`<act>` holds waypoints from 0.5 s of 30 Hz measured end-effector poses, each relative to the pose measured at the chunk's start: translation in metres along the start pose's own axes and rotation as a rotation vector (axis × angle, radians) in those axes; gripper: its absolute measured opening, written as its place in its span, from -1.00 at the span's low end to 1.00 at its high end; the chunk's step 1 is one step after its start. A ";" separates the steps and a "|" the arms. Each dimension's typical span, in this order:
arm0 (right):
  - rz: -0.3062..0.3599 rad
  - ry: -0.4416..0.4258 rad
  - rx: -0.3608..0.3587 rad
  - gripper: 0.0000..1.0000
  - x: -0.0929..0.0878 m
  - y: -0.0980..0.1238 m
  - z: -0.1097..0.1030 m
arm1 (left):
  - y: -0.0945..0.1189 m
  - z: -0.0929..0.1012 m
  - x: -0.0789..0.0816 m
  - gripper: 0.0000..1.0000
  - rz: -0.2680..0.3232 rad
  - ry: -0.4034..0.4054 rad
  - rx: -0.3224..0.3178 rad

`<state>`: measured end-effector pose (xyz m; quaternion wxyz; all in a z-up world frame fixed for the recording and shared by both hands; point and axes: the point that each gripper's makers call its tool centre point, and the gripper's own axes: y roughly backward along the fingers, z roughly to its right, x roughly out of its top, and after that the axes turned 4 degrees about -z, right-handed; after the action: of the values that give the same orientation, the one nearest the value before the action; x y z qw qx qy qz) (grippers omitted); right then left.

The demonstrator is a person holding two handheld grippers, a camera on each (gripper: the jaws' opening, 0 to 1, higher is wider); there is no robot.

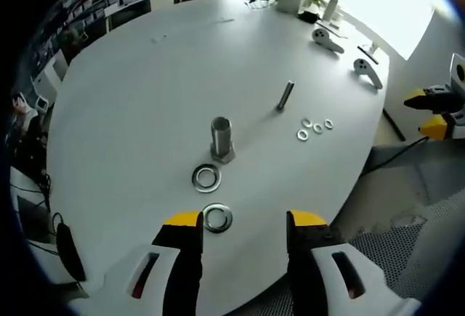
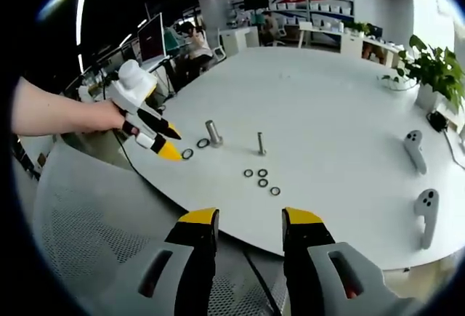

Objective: Place the washer onto the threaded stud by aligning its center hole with the stud, sliding it down to the base, and recovering from edge contact or off-axis alignment until the washer reaches the visible bottom stop.

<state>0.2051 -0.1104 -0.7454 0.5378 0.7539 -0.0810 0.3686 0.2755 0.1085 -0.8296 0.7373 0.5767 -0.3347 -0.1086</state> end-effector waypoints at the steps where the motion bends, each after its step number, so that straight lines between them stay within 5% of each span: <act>1: -0.001 -0.001 0.002 -0.27 0.000 0.000 0.000 | -0.001 -0.001 0.000 -0.12 -0.004 -0.001 0.002; 15: 0.002 -0.005 0.001 -0.29 0.000 0.000 0.000 | -0.023 -0.015 -0.013 -0.26 -0.107 -0.033 0.046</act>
<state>0.2054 -0.1106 -0.7456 0.5367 0.7551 -0.0830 0.3672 0.2806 0.1203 -0.8576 0.7115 0.6085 -0.3179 -0.1494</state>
